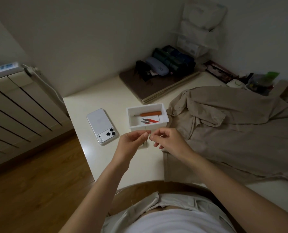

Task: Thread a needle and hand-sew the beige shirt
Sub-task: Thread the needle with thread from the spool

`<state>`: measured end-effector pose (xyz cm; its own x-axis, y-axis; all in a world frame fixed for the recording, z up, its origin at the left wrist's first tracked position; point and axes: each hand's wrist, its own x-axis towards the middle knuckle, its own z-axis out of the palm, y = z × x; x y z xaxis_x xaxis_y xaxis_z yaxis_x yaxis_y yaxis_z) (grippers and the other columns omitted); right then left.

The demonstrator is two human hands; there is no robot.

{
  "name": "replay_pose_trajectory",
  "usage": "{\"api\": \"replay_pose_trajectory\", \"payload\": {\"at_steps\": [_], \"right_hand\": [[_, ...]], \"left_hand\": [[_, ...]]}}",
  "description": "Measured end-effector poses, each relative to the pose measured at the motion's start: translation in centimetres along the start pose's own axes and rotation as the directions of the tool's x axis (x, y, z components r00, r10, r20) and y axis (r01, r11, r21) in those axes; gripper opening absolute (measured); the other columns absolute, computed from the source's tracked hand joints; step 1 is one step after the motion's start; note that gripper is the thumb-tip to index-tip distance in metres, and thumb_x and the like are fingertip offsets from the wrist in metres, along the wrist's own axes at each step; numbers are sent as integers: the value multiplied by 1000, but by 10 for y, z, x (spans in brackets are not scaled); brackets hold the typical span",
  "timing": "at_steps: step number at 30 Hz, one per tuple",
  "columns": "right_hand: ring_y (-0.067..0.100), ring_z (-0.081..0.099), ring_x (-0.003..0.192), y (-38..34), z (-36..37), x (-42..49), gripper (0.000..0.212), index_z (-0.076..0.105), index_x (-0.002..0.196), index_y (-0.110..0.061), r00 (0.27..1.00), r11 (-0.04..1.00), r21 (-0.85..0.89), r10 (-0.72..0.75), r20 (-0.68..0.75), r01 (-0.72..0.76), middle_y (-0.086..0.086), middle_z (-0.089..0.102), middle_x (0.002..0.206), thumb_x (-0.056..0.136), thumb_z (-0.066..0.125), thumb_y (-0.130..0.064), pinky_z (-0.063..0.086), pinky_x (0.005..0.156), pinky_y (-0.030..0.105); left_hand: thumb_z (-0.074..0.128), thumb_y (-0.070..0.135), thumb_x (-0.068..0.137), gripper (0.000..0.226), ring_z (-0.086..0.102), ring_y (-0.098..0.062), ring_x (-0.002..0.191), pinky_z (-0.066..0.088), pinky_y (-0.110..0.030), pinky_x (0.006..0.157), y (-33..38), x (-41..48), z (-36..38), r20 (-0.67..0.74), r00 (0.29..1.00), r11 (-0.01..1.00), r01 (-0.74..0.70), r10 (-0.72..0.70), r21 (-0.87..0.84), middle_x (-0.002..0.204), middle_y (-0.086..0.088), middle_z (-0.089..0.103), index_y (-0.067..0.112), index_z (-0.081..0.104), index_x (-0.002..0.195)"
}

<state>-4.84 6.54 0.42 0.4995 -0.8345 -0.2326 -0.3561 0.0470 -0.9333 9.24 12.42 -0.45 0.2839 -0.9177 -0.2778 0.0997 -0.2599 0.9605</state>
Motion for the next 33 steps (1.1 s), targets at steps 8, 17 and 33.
{"api": "replay_pose_trajectory", "payload": {"at_steps": [8,17,33], "right_hand": [[6,63,70,-4,3,1,7,63,90,-16,1000,1000,17,18,-17,-18,-1,66,83,92,59,-20,47,57,11],[6,66,67,-8,9,4,16,66,99,-16,996,989,140,-45,-82,56,-2,67,75,83,70,-15,54,64,19],[3,61,58,-15,10,11,7,68,81,-17,950,979,169,-60,-306,116,-4,66,69,85,68,-12,51,55,17]], "left_hand": [[63,18,89,12,61,-12,80,47,-17,73,1,4,0,6,1000,1000,9,-9,5,81,-3,71,16,73,85],[60,18,91,14,64,1,72,46,-9,66,6,11,1,9,999,999,-30,31,-22,72,8,71,15,72,84],[64,16,88,6,64,-13,79,49,-28,83,7,24,-7,-178,982,972,-95,56,-217,72,4,70,15,67,83]]}}
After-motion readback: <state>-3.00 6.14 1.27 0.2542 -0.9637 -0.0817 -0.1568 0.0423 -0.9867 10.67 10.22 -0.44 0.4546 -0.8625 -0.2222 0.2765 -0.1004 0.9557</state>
